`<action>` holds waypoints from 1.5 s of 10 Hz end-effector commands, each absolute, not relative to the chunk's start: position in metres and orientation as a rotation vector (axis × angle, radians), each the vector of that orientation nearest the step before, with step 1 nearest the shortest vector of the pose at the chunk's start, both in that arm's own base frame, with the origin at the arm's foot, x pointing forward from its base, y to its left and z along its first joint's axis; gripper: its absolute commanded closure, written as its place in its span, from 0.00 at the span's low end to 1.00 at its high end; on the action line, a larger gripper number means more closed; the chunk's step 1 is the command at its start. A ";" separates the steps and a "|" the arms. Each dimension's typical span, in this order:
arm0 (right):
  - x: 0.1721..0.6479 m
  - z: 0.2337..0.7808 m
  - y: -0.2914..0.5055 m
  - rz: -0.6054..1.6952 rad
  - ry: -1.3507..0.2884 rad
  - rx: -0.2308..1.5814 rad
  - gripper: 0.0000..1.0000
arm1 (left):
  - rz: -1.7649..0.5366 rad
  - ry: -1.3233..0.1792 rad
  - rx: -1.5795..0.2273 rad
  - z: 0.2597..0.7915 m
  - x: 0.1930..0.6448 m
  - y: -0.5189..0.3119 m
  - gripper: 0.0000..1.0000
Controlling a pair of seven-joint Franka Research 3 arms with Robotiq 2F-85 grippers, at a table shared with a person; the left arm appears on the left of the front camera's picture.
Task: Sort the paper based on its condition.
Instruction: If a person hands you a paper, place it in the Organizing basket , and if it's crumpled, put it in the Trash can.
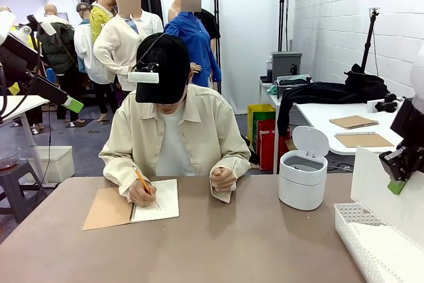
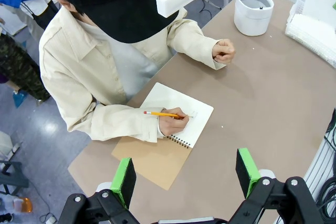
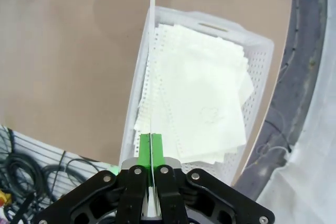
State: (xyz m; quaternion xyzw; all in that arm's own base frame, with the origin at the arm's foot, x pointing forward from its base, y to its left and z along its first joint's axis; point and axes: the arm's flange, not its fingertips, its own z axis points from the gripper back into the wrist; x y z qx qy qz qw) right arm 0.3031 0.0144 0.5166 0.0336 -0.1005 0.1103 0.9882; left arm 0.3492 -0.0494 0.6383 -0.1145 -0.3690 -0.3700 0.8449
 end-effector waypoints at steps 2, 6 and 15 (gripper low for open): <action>0.291 0.432 0.013 0.174 -0.094 0.073 1.00 | -0.779 -0.778 -0.243 0.638 0.349 -0.049 0.00; 0.300 0.393 0.019 0.163 -0.015 0.062 1.00 | -0.779 -0.778 -0.243 0.638 0.349 -0.049 0.00; 0.342 0.430 0.005 0.153 0.062 0.033 0.46 | -0.779 -0.778 -0.243 0.638 0.349 -0.049 0.00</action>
